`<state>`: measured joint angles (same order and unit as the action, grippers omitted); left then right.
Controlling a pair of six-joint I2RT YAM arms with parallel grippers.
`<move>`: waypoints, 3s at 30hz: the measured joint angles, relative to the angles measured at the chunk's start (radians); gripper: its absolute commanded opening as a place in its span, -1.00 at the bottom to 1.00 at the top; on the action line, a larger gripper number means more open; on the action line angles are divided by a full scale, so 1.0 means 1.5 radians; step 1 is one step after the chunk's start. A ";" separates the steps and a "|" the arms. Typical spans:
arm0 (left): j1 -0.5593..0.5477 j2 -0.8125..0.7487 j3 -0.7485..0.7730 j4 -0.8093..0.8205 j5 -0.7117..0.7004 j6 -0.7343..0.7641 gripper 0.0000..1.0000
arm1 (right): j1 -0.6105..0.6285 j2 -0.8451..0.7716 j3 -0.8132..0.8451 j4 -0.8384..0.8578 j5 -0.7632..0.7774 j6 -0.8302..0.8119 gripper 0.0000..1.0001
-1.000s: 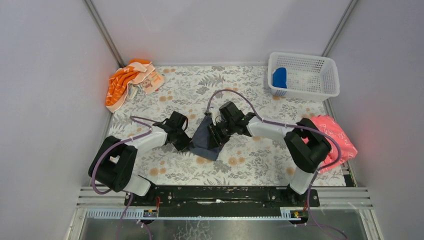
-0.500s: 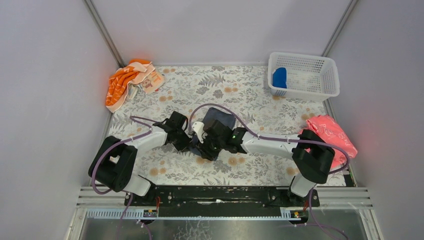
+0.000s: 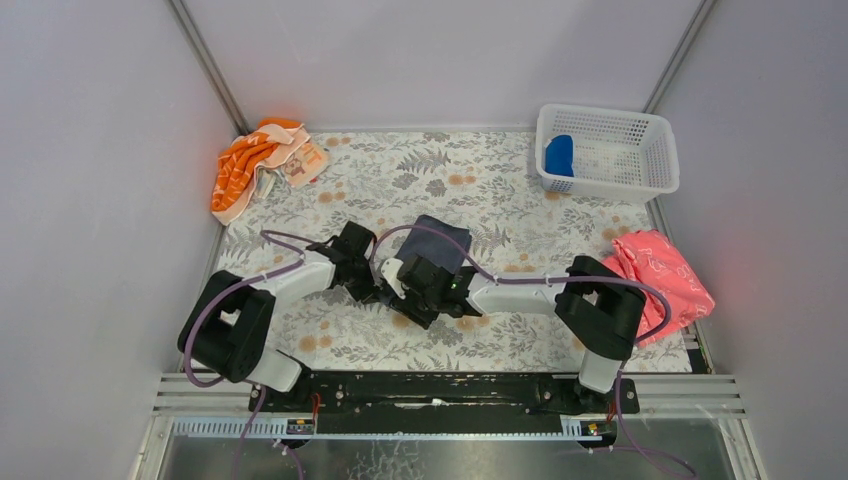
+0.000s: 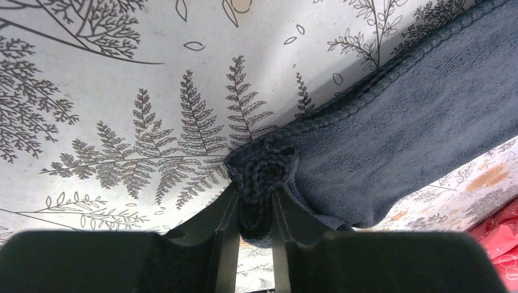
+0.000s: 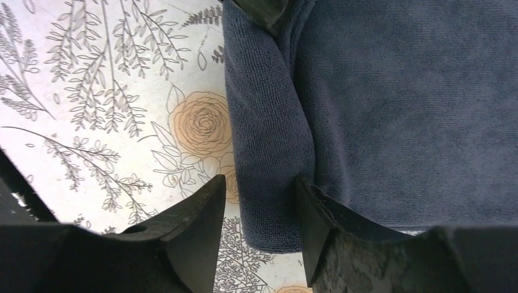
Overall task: Roll the towels
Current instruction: Roll the towel at the center of the board.
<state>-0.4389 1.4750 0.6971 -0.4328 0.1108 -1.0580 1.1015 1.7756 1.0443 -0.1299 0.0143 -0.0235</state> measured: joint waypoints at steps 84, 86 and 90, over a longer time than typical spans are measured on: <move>0.021 -0.030 -0.030 0.035 0.014 0.005 -0.13 | -0.043 -0.068 -0.030 0.004 -0.124 0.134 0.33; 0.020 -0.029 -0.029 0.035 0.013 0.007 -0.13 | -0.013 -0.086 -0.030 0.004 -0.062 0.107 0.34; 0.019 -0.028 -0.028 0.035 0.014 0.010 -0.12 | 0.020 -0.099 -0.026 0.005 0.021 0.062 0.34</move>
<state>-0.4103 1.4334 0.6552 -0.3805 0.1314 -1.0424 1.1320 1.6264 1.0050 -0.1226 0.0460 0.0692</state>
